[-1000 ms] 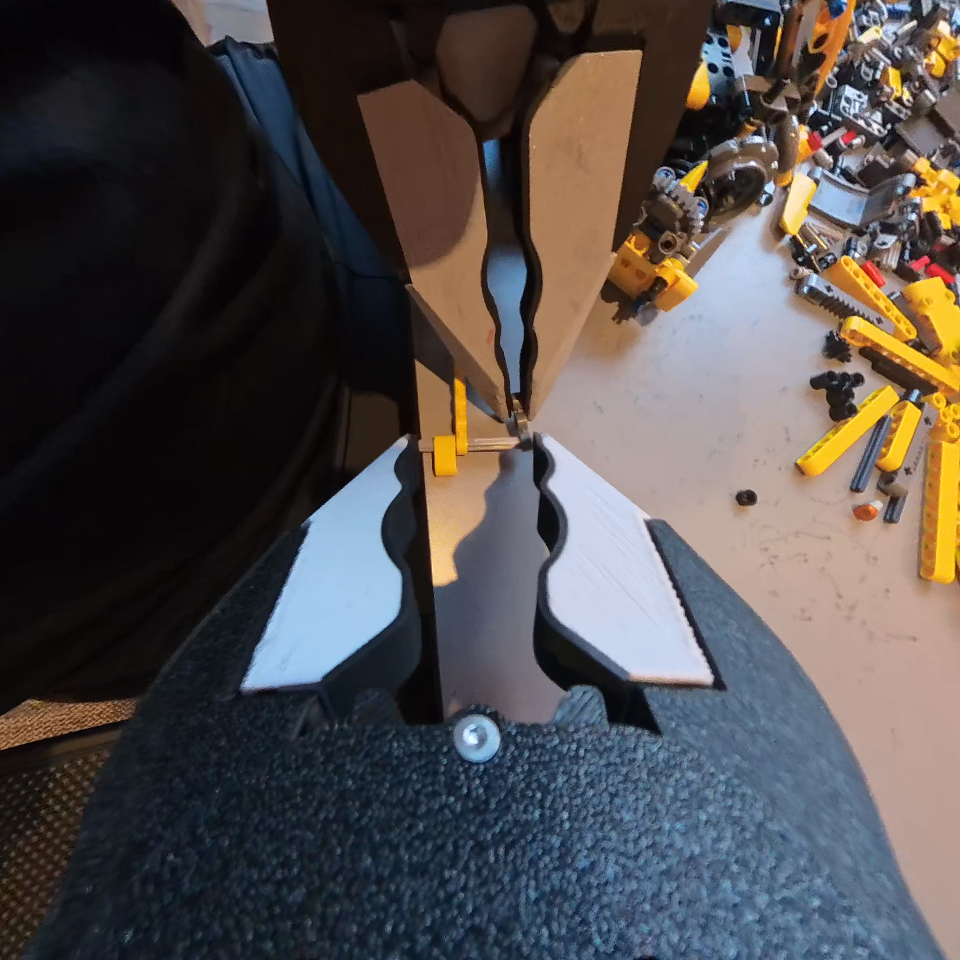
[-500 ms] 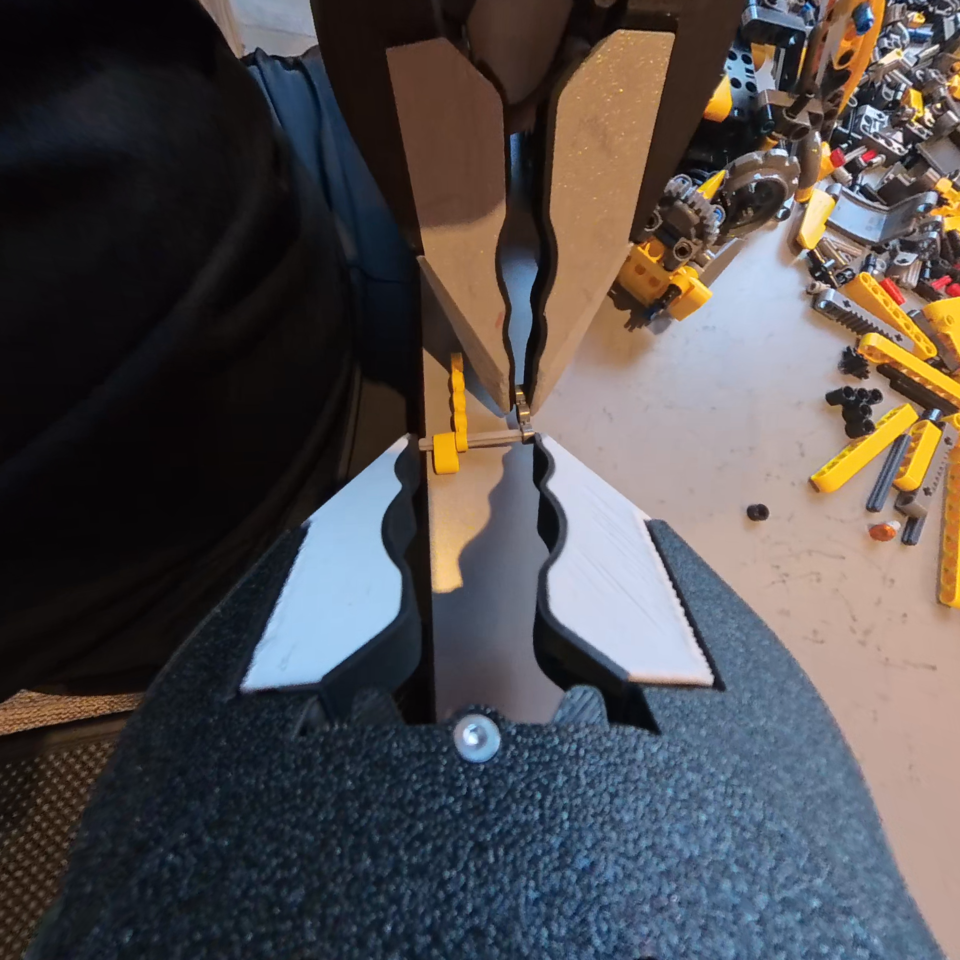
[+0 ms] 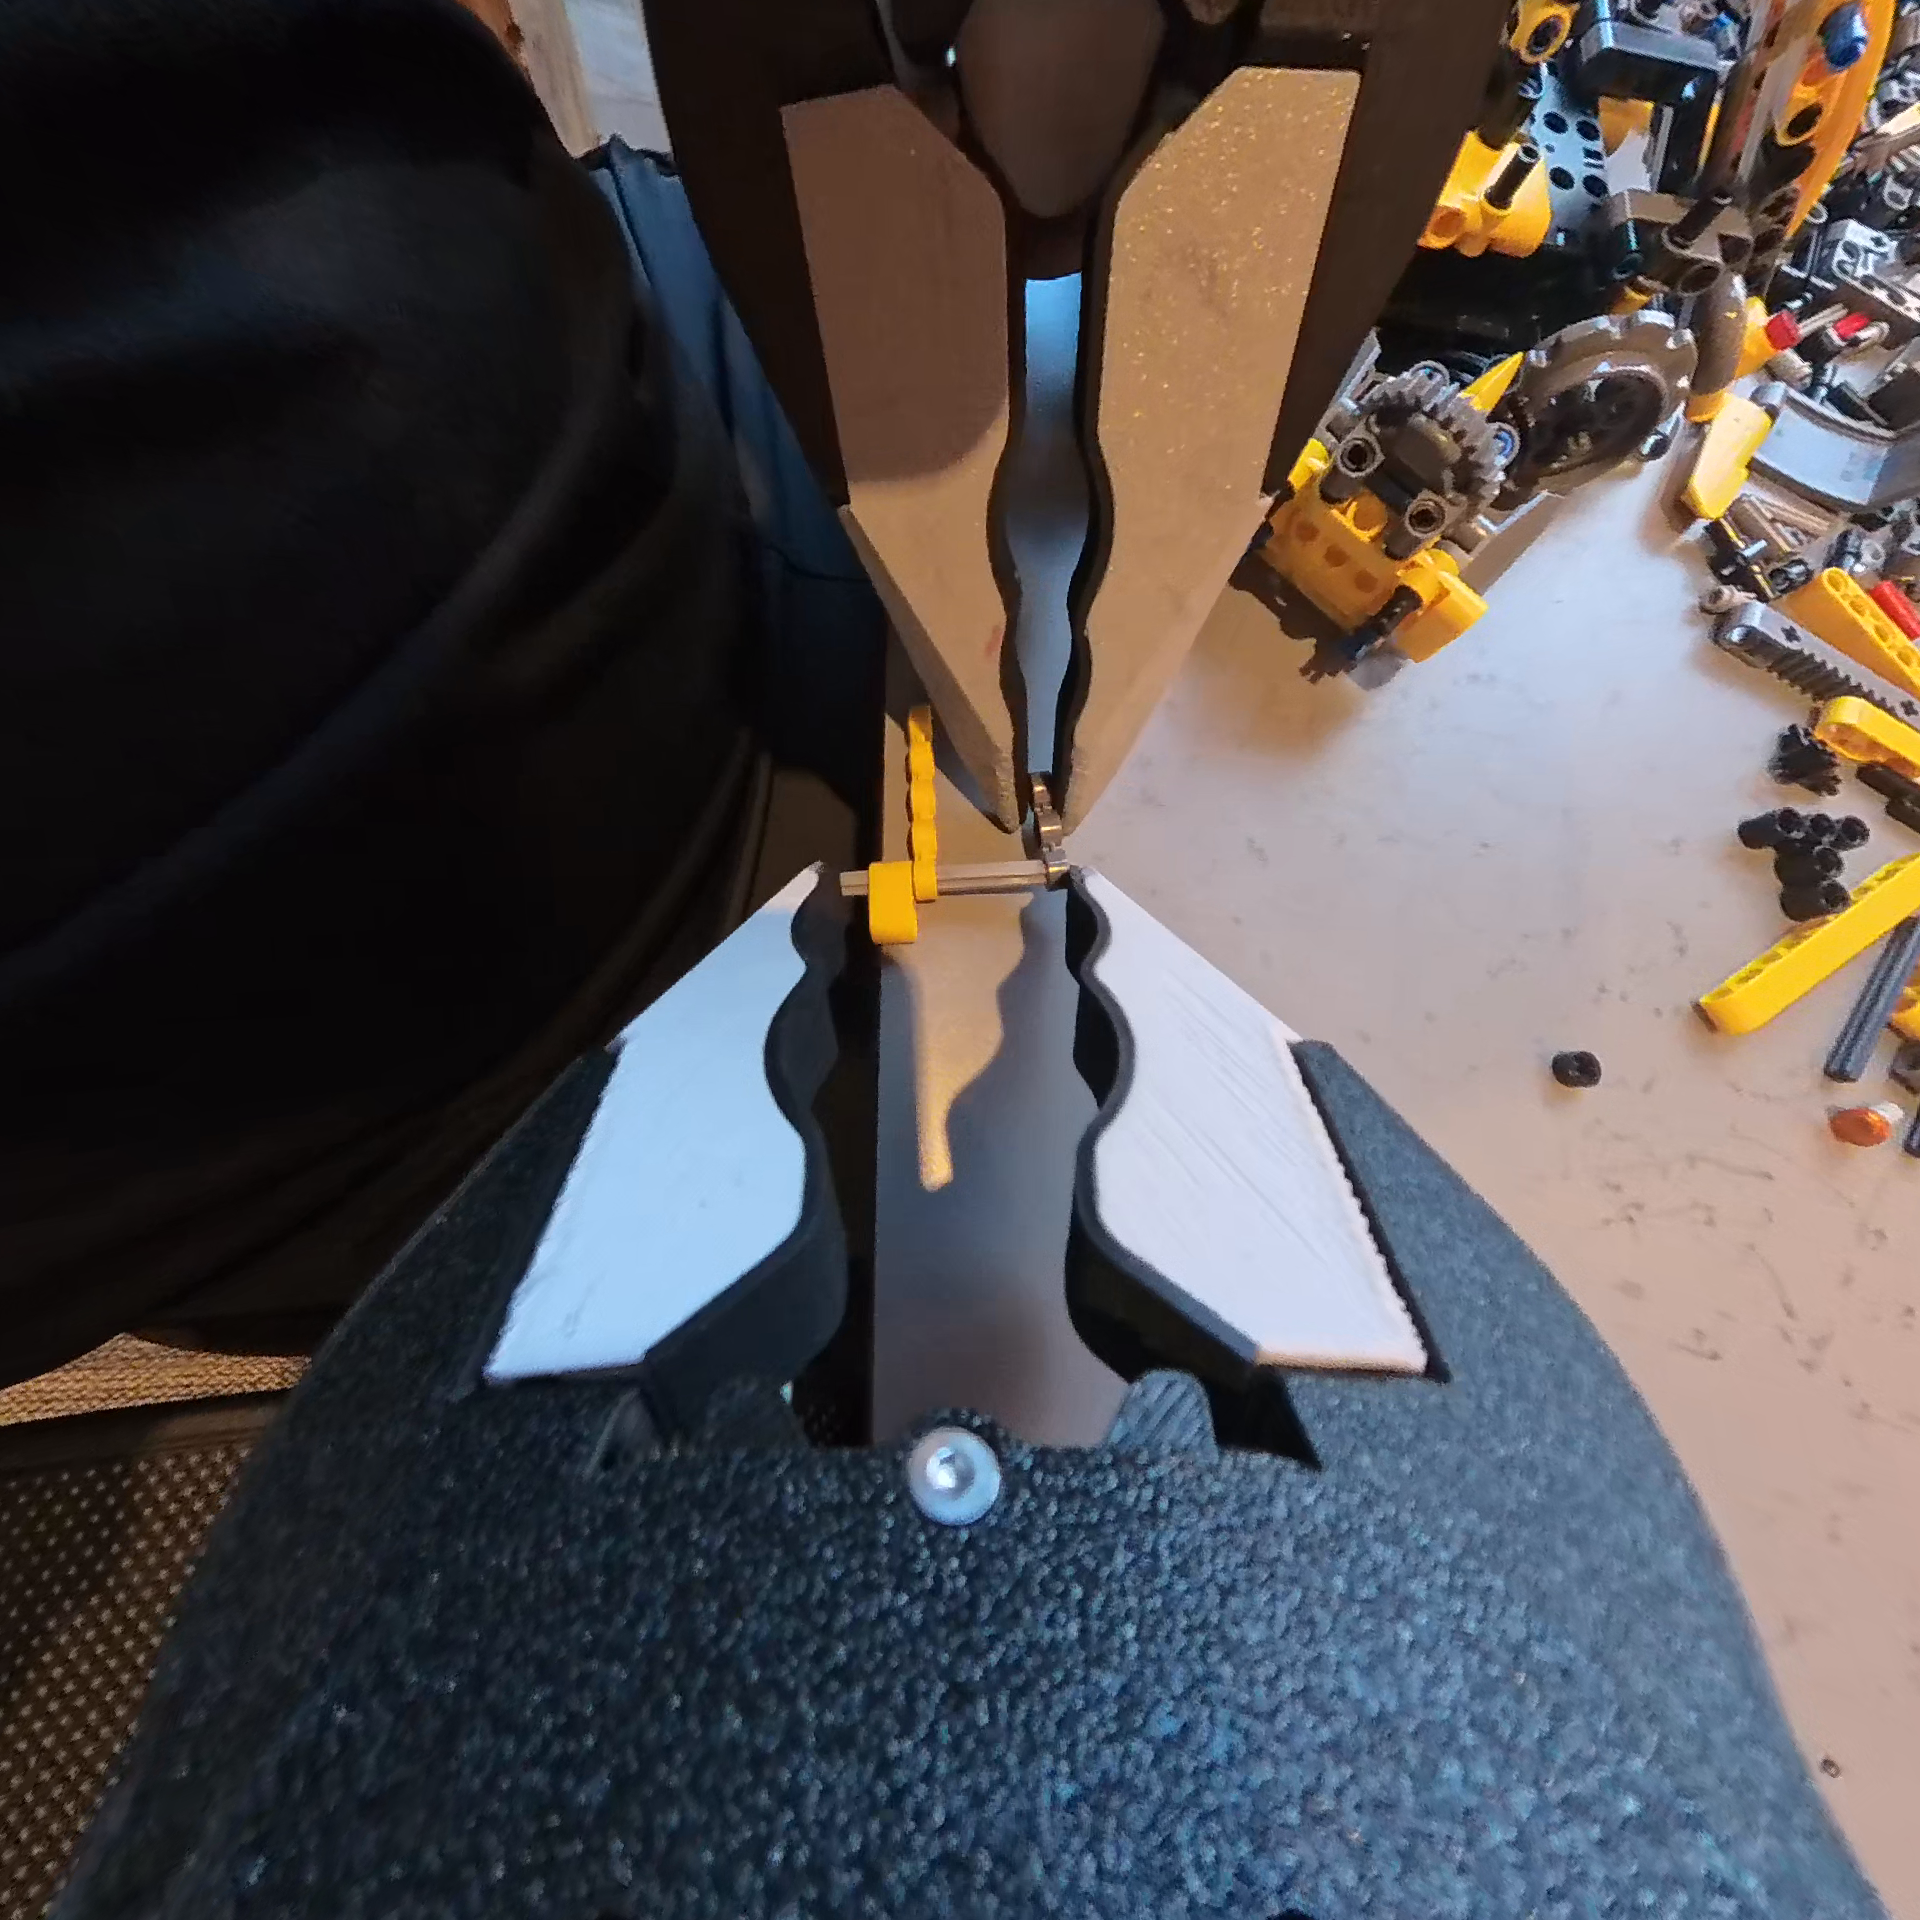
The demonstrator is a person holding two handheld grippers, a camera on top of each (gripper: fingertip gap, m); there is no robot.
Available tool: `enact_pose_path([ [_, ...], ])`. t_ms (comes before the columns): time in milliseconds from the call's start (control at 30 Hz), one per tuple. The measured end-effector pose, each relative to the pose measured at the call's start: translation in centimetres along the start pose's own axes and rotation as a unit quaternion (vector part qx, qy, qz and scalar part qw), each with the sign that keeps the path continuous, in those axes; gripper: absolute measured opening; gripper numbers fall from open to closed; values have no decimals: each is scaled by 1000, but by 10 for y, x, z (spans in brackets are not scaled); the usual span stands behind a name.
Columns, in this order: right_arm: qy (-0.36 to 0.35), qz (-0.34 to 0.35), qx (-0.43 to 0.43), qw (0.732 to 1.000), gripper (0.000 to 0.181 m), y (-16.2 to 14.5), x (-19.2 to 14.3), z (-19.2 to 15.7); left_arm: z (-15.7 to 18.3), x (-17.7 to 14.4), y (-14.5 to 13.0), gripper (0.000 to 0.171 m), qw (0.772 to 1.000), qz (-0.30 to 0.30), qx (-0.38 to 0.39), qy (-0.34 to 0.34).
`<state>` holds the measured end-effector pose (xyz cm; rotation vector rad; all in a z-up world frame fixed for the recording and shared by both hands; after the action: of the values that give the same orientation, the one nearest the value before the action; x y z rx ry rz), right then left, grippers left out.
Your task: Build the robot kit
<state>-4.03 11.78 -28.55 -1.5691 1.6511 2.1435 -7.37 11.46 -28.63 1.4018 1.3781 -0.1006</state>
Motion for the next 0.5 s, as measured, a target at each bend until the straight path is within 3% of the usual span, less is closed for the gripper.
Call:
enact_pose_path([
  [500,11,-6,-20,1000,41,2,2,0,0,-2,-2,1,999,-7,45,18],
])
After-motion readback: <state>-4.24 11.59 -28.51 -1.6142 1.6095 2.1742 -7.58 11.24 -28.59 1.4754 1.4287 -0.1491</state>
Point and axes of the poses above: each gripper's, where its closed fingertips meet, x out along the fingers, y out of its top, z = x × y across the jaws, the point moved 2 cm from there along -x, back along the fingers, and after that the axes turned 15 degrees about y, right-handed, at the moved point
